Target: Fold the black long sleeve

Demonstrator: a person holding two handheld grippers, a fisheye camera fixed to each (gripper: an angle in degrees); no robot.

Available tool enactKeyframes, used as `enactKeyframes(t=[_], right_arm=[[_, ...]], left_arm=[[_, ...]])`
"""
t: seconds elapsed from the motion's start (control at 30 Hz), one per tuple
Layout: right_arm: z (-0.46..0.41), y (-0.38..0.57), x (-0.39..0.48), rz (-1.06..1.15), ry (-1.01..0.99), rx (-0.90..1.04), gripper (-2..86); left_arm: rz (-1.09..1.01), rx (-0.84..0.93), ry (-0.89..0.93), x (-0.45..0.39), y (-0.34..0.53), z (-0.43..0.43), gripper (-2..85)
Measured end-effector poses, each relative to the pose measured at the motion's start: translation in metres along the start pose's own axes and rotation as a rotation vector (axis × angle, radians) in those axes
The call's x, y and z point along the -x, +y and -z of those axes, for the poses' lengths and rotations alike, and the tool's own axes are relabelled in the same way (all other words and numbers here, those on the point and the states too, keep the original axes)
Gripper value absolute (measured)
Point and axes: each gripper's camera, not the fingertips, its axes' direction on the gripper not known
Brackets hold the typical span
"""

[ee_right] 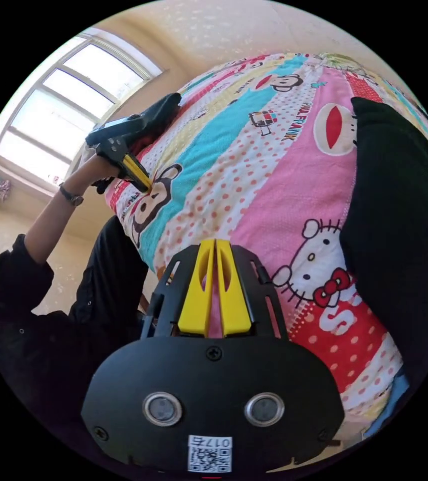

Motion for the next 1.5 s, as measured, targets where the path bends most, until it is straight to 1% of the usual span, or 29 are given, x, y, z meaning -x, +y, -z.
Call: enactKeyframes(t=[0.1, 0.17, 0.23, 0.3, 0.33, 0.37, 0.4, 0.43, 0.5, 0.53, 0.57, 0.6, 0.63, 0.67, 0.73, 0.8, 0.83, 0.87, 0.93, 1.0, 1.07, 1.1, 1.17, 1.23, 1.33, 1.37, 1.4, 1.43, 1.5], right_arm=[[0.089, 0.022, -0.031, -0.157, 0.152, -0.166, 2.2], [0.180, 0.046, -0.055, -0.296, 0.343, -0.378, 4.4], [0.230, 0.060, -0.079, -0.425, 0.476, -0.469, 6.7], [0.249, 0.063, -0.114, -0.529, 0.571, -0.479, 8.7], [0.239, 0.054, -0.148, -0.554, 0.547, -0.384, 9.2], [0.221, 0.042, -0.180, -0.594, 0.437, -0.234, 8.5], [0.221, 0.040, -0.182, -0.624, 0.419, -0.236, 8.1], [0.235, 0.037, -0.162, -0.621, 0.436, -0.310, 5.6], [0.257, 0.024, -0.100, -0.461, 0.398, -0.446, 3.7], [0.261, 0.008, -0.048, -0.303, 0.340, -0.497, 3.2], [0.250, -0.014, 0.005, -0.122, 0.275, -0.464, 2.8], [0.239, -0.025, 0.030, -0.047, 0.243, -0.422, 2.6], [0.211, -0.043, 0.078, 0.057, 0.190, -0.348, 2.3], [0.180, -0.048, 0.123, 0.132, 0.131, -0.337, 2.0], [0.128, -0.045, 0.178, 0.186, 0.009, -0.305, 1.6], [0.069, -0.035, 0.217, 0.205, 0.016, -0.152, 1.1], [0.040, -0.021, 0.239, 0.285, -0.029, -0.067, 0.9], [0.021, -0.005, 0.255, 0.370, -0.202, -0.014, 0.8], [0.006, 0.010, 0.269, 0.416, -0.348, 0.066, 0.9], [0.011, 0.013, 0.270, 0.392, -0.228, 0.095, 1.3], [0.049, -0.009, 0.252, 0.302, 0.002, -0.008, 2.3], [0.060, -0.019, 0.245, 0.282, 0.043, -0.041, 2.7], [0.095, -0.068, 0.216, 0.189, 0.152, -0.121, 8.9], [0.104, -0.111, 0.194, 0.075, 0.273, -0.113, 13.6], [0.080, -0.170, 0.158, -0.022, 0.486, -0.021, 14.1], [0.050, -0.184, 0.138, -0.036, 0.486, 0.092, 13.6], [0.040, -0.186, 0.130, -0.045, 0.469, 0.107, 13.2], [0.041, -0.183, 0.129, -0.036, 0.460, 0.053, 11.2], [0.052, -0.173, 0.142, 0.003, 0.483, 0.030, 7.1]], left_arm=[[0.071, -0.064, 0.047, 0.007, 0.013, -0.006, -0.8], [0.074, -0.131, 0.020, 0.004, 0.026, -0.011, -0.9], [0.138, -0.179, 0.071, 0.011, 0.036, -0.016, -0.9], [0.177, -0.226, 0.121, 0.018, 0.046, -0.022, -0.9], [0.183, -0.252, 0.134, 0.020, 0.052, -0.025, -0.9], [0.189, -0.277, 0.142, 0.021, 0.058, -0.028, -0.9], [0.195, -0.290, 0.145, 0.021, 0.061, -0.029, -0.9], [0.209, -0.319, 0.147, 0.020, 0.068, -0.033, -1.0], [0.241, -0.375, 0.146, 0.018, 0.081, -0.038, -1.0], [0.283, -0.427, 0.147, 0.016, 0.091, -0.043, -1.0], [0.336, -0.504, 0.134, 0.011, 0.105, -0.048, -1.0], [0.363, -0.554, 0.119, 0.006, 0.113, -0.052, -0.9], [0.414, -0.661, 0.079, -0.005, 0.130, -0.060, -0.9], [0.455, -0.763, 0.031, -0.018, 0.146, -0.068, -0.9], [0.500, -0.872, -0.024, -0.035, 0.168, -0.078, -0.8], [0.546, -0.905, -0.011, -0.044, 0.185, -0.082, -0.6], [0.564, -0.904, 0.010, -0.047, 0.197, -0.083, -0.3], [0.582, -0.909, 0.044, -0.049, 0.210, -0.084, 0.4], [0.587, -0.945, 0.145, -0.047, 0.230, -0.086, 3.0], [0.550, -1.008, 0.301, -0.042, 0.248, -0.088, 5.6], [0.465, -1.087, 0.491, -0.035, 0.260, -0.084, 7.5], [0.449, -1.105, 0.531, -0.034, 0.261, -0.082, 7.8], [0.392, -1.143, 0.621, -0.037, 0.256, -0.071, 8.4], [0.361, -1.108, 0.604, -0.049, 0.246, -0.062, 8.4], [0.348, -1.024, 0.501, -0.075, 0.234, -0.050, 8.3], [0.338, -1.011, 0.461, -0.084, 0.233, -0.048, 8.2], [0.334, -1.004, 0.443, -0.088, 0.233, -0.048, 8.0], [0.333, -0.987, 0.419, -0.093, 0.234, -0.048, 7.5], [0.367, -0.966, 0.407, -0.092, 0.239, -0.048, 6.8]])
